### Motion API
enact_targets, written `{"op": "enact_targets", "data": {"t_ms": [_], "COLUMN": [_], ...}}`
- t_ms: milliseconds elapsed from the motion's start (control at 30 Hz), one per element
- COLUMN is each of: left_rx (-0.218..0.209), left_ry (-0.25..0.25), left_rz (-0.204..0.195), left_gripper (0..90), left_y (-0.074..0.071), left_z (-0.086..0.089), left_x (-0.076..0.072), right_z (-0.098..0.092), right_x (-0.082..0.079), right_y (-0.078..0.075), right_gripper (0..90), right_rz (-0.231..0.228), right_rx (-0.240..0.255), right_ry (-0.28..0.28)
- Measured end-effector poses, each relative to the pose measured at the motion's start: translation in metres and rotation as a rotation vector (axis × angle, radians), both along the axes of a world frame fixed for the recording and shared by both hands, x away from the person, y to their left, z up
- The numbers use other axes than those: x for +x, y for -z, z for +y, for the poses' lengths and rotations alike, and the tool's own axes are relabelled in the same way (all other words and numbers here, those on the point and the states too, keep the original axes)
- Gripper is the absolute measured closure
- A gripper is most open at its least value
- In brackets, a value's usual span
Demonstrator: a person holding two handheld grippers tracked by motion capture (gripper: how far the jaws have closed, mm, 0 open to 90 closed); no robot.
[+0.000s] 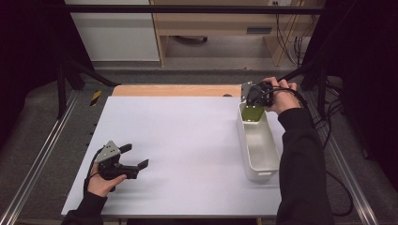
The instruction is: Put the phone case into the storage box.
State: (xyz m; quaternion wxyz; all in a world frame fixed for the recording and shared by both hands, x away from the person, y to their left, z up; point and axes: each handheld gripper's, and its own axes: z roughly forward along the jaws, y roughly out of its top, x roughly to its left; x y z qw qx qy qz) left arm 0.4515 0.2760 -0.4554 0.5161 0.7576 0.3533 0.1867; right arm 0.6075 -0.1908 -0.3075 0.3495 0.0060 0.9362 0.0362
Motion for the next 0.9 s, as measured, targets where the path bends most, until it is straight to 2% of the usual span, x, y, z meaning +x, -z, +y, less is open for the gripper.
{"op": "enact_targets", "data": {"t_ms": [300,900], "left_rx": [0.001,0.003], "left_ry": [0.001,-0.001], "left_rz": [0.005,0.007], "left_gripper": [3.1,3.1], "left_y": [0.001,0.001], "left_z": [0.001,0.001], "left_x": [0.001,0.001], "right_z": [0.002,0.01], "right_x": [0.009,0.022], "right_y": [0.004,0.018], "right_gripper": [79.1,79.1], "right_rz": [0.009,0.024], "right_rx": [-0.04,-0.07], "right_ry": [-0.016,-0.019]}}
